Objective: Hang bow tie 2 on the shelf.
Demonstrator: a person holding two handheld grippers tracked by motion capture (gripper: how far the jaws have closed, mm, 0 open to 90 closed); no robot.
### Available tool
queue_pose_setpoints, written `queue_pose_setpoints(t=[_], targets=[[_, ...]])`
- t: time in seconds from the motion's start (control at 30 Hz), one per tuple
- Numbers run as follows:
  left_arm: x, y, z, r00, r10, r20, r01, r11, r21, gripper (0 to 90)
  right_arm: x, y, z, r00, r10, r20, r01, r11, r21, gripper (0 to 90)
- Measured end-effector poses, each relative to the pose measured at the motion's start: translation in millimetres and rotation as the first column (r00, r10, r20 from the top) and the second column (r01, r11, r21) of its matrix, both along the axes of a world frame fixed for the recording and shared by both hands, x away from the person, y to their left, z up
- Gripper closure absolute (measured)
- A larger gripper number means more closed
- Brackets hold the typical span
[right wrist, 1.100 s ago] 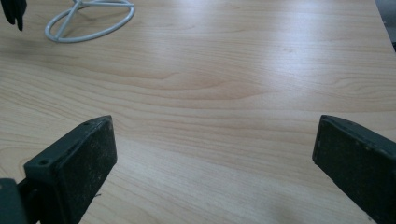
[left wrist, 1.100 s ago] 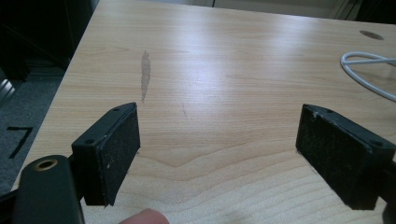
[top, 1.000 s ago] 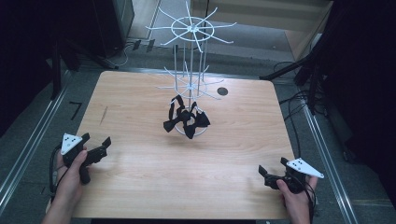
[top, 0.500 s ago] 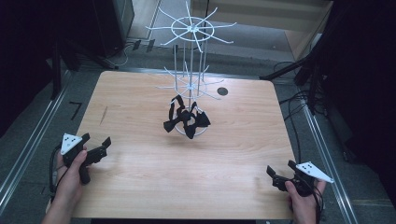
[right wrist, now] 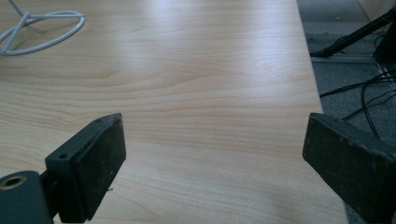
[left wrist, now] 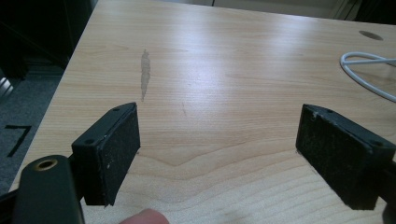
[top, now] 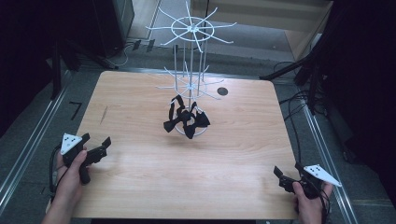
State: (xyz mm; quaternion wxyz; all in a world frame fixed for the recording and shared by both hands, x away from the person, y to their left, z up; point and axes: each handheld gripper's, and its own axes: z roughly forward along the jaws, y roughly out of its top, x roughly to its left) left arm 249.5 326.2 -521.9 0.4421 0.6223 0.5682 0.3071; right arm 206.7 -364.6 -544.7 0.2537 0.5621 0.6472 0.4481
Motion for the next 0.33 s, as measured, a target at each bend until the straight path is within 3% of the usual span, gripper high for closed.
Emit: queue_pose_setpoints(t=[0.2, 0.33], targets=[[0.1, -0.3, -0.1, 1.0000, 0.001, 0.002, -0.001, 1.0000, 0.001, 14.3, -3.5, -6.1, -1.6, 0.9993, -0.038, -0.002, 0.038, 0.999, 0.012, 10.2], [0.0, -0.4, 0.0, 1.0000, 0.001, 0.002, -0.001, 1.0000, 0.002, 14.3, -2.6, -3.2, -2.8, 0.9997, -0.025, -0.003, 0.025, 1.000, -0.011, 10.2]])
